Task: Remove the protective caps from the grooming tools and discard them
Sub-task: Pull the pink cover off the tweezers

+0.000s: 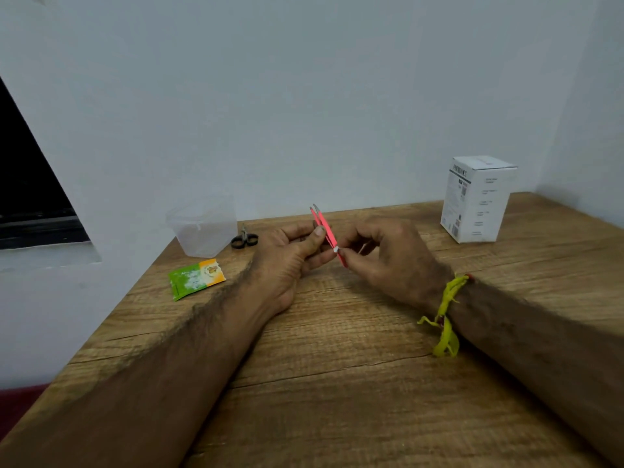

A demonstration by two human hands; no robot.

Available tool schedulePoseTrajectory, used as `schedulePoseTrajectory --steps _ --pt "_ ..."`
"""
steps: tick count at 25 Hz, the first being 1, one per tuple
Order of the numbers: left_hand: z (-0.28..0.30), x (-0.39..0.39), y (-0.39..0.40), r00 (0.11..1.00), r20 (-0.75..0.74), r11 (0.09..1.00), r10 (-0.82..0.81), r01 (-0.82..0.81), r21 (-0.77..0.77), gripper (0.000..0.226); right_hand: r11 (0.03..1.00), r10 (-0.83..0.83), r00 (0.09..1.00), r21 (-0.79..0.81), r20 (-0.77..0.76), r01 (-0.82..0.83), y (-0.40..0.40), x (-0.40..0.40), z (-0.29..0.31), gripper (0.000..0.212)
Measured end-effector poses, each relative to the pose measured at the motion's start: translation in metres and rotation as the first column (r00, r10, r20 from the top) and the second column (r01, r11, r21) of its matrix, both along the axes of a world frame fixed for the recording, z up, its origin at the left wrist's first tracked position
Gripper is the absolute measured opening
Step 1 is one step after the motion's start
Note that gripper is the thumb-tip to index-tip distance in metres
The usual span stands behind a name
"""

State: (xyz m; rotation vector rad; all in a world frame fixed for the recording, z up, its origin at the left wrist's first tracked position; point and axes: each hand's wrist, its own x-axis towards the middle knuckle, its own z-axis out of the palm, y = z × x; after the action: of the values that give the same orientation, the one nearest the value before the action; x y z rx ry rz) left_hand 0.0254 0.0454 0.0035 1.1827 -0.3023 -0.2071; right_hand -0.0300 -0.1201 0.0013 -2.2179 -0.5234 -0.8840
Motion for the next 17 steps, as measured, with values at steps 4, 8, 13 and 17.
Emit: schedulePoseTrajectory --steps 4,8,13,17 --pt "-0.0025 -0.0006 0.0002 0.999 0.033 1.000 0.001 -0.002 0.023 0.019 1.000 -0.006 0.997 -0.013 0.082 0.007 0.0028 0.0010 -0.0004 0.007" --pt "-0.0042 0.0008 -0.0003 0.998 0.058 0.999 0.004 -0.006 0.037 0.026 0.999 -0.032 0.992 -0.023 0.125 0.035 -0.0009 0.0045 -0.0005 0.007" --pt "-0.0063 -0.0011 -0.0001 0.995 0.092 0.997 -0.031 0.024 0.073 0.022 0.997 -0.072 0.985 0.004 0.157 0.073 -0.0017 0.0061 -0.0007 0.010" --pt "-0.0051 -0.0023 -0.0001 0.993 0.108 0.992 -0.058 0.045 0.114 0.021 0.995 -0.096 0.980 0.021 0.175 0.094 -0.0023 0.0080 0.0005 0.012"
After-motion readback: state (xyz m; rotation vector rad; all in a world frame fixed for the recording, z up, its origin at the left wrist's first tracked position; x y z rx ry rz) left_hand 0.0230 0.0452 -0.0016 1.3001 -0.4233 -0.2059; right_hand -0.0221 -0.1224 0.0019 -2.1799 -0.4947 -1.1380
